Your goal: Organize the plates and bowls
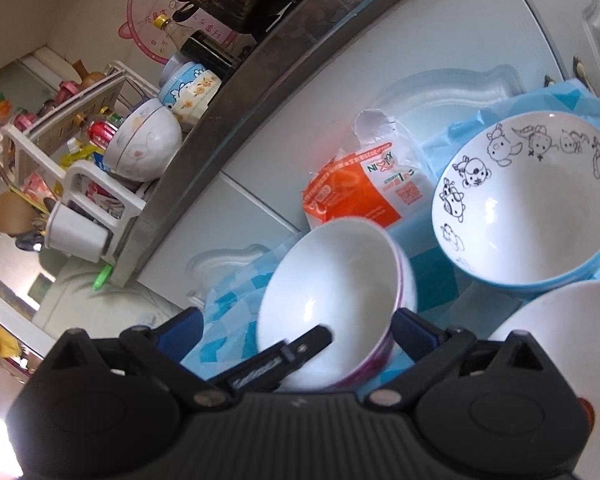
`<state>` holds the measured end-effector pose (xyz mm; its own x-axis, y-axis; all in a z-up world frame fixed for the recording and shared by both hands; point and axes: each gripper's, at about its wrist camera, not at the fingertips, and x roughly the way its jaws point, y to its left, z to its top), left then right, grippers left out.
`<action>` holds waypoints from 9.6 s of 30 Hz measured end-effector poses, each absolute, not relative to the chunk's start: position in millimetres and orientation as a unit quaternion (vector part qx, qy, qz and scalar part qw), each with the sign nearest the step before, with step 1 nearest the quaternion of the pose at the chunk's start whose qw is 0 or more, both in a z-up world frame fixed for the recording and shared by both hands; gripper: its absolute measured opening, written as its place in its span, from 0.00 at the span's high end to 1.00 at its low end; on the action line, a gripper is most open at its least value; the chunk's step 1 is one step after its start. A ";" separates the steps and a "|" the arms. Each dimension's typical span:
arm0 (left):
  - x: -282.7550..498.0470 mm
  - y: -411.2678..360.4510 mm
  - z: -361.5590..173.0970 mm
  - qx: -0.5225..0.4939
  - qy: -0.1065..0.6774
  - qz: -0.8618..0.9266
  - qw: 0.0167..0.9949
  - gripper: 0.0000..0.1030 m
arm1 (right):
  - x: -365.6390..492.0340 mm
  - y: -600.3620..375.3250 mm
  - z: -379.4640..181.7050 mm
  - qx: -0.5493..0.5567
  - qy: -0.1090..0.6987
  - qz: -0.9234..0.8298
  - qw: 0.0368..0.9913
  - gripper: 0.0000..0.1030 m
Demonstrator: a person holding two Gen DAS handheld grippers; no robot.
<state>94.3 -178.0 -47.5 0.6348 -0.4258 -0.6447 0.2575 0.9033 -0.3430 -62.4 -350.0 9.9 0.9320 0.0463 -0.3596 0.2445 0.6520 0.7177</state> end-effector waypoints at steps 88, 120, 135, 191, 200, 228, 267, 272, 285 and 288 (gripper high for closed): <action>-111.5 -90.3 -40.5 -0.086 0.385 -0.277 0.876 0.79 | -256.2 -243.1 -41.8 0.366 0.152 -0.151 0.906 0.23; -108.0 -134.7 -45.7 -0.016 0.376 -0.291 0.880 0.71 | -249.1 -242.2 -55.5 0.382 0.149 -0.127 0.903 0.29; -108.0 -122.0 -28.0 0.013 0.331 -0.252 0.909 0.03 | -281.2 -258.2 -69.1 0.405 0.088 -0.158 0.896 0.01; 56.4 -200.9 -9.8 -0.141 0.355 -0.347 0.856 0.00 | -226.4 -406.3 -18.6 0.456 0.058 -0.205 0.864 0.01; 79.5 -255.7 -21.0 -0.100 0.388 -0.366 0.840 0.18 | -164.6 -433.8 -13.9 0.433 0.131 -0.166 0.876 0.18; 107.0 -311.6 -46.3 -0.083 0.418 -0.373 0.824 0.78 | -123.6 -462.3 -31.0 0.453 0.173 -0.145 0.863 0.34; -27.0 -158.1 62.2 -0.111 0.336 -0.376 0.856 0.76 | -193.2 -323.2 44.6 0.399 0.144 -0.073 0.903 0.33; -54.5 -140.2 57.0 -0.103 0.335 -0.378 0.857 0.75 | -214.5 -296.3 33.0 0.410 0.145 -0.071 0.898 0.32; -89.3 -118.0 19.3 -0.099 0.361 -0.366 0.852 0.76 | -250.1 -253.3 -3.3 0.422 0.159 -0.086 0.888 0.31; -90.7 -117.5 8.8 -0.100 0.371 -0.361 0.850 0.76 | -255.0 -247.7 -6.9 0.415 0.161 -0.094 0.890 0.31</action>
<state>-90.7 -117.5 8.8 0.4635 -0.6878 -0.5587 0.5392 0.7193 -0.4381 -255.0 -247.7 -6.9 0.9307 -0.0339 -0.3643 0.3008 0.6376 0.7092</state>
